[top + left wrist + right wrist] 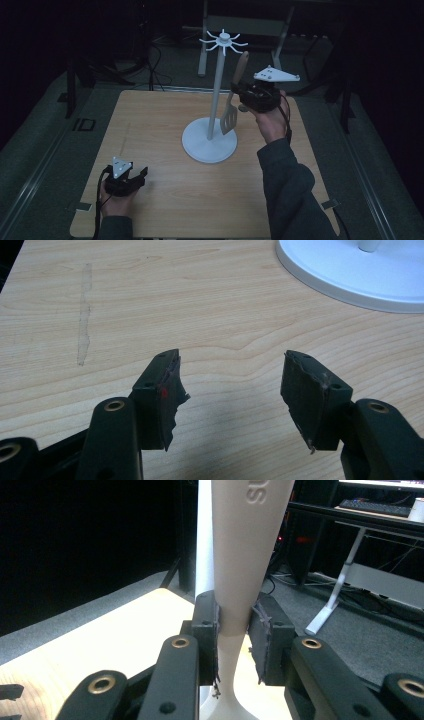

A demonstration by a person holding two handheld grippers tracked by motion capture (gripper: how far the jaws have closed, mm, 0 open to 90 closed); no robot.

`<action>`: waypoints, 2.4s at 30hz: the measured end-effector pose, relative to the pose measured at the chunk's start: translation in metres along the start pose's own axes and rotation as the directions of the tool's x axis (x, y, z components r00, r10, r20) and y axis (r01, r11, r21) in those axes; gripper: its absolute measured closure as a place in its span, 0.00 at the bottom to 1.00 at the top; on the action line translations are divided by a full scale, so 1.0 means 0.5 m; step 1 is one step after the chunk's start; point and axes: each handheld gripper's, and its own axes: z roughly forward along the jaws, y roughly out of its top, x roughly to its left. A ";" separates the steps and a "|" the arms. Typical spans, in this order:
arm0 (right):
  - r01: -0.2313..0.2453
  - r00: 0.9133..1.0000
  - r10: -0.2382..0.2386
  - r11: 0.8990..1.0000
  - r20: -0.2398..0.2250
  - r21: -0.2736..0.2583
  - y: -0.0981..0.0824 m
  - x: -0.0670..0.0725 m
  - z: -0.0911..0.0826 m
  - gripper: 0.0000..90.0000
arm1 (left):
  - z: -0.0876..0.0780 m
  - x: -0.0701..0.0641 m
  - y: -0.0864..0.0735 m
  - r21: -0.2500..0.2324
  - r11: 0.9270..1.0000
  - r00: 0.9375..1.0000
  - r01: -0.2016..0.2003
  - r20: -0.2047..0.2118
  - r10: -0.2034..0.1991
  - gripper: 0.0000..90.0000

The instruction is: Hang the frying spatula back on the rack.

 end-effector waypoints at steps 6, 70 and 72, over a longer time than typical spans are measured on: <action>0.001 1.000 -0.001 1.000 -0.001 0.010 0.006 0.003 0.006 0.83 | 0.000 0.000 0.000 -0.001 1.000 1.000 0.001 -0.001 -0.001 0.46; -0.004 1.000 0.005 0.997 -0.006 0.083 0.031 0.007 0.062 0.83 | -0.002 0.003 0.000 -0.008 1.000 1.000 0.004 -0.003 -0.004 0.46; -0.005 1.000 0.005 0.997 -0.005 0.082 0.031 0.008 0.062 0.83 | -0.002 0.003 0.000 -0.008 1.000 1.000 0.005 -0.003 -0.005 0.46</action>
